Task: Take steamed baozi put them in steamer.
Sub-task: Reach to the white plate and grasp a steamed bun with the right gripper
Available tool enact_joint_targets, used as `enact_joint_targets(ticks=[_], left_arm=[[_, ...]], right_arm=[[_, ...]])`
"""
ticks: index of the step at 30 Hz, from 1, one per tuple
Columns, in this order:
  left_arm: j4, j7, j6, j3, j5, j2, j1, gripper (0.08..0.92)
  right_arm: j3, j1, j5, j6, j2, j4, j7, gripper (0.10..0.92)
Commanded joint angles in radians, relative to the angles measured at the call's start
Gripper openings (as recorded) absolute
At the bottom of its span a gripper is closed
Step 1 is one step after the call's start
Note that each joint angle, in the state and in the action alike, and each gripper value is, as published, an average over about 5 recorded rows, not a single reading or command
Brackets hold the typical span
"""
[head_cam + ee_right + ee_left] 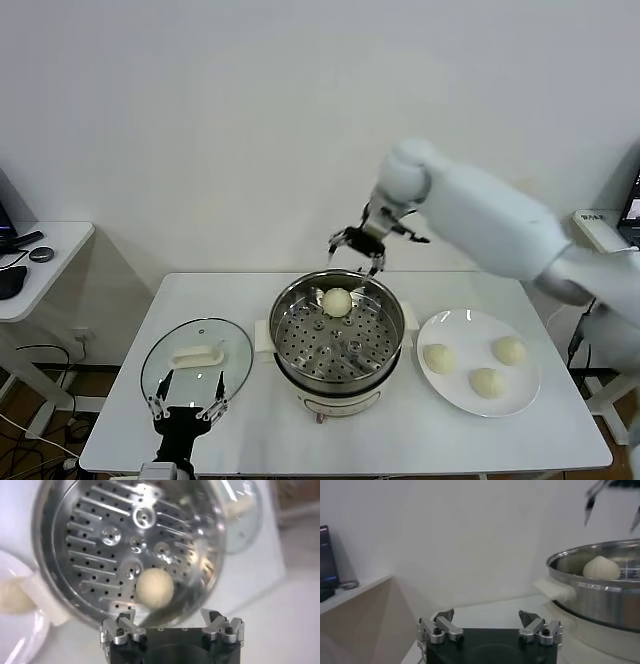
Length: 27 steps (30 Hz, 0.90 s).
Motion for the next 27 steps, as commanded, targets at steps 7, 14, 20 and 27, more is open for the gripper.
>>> enact_joint_targets(ticks=[7,14,20,27], left_arm=[[-0.005,0.008,0.019,-0.012,-0.042,0.030,-0.007,0.823],[-0.009,0.012,0.032,-0.025,-0.068,0.040,-0.009,0.823],[-0.001,0.014,0.037,-0.029,-0.071,0.038,-0.008,0.823],[0.011,0.013,0.036,-0.026,-0.066,0.032,-0.007,0.823]], right_arm=[[0.131,-0.038,0.219,-0.772,-0.457,0.218,-0.044,0.823],[0.268,-0.348,0.070,-0.818,-0.539,0.284,-0.038,0.823],[0.236,-0.431,-0.076,-0.752,-0.486,0.241,-0.019,0.823],[0.257,-0.493,-0.154,-0.696,-0.367,0.156,-0.011,0.823]])
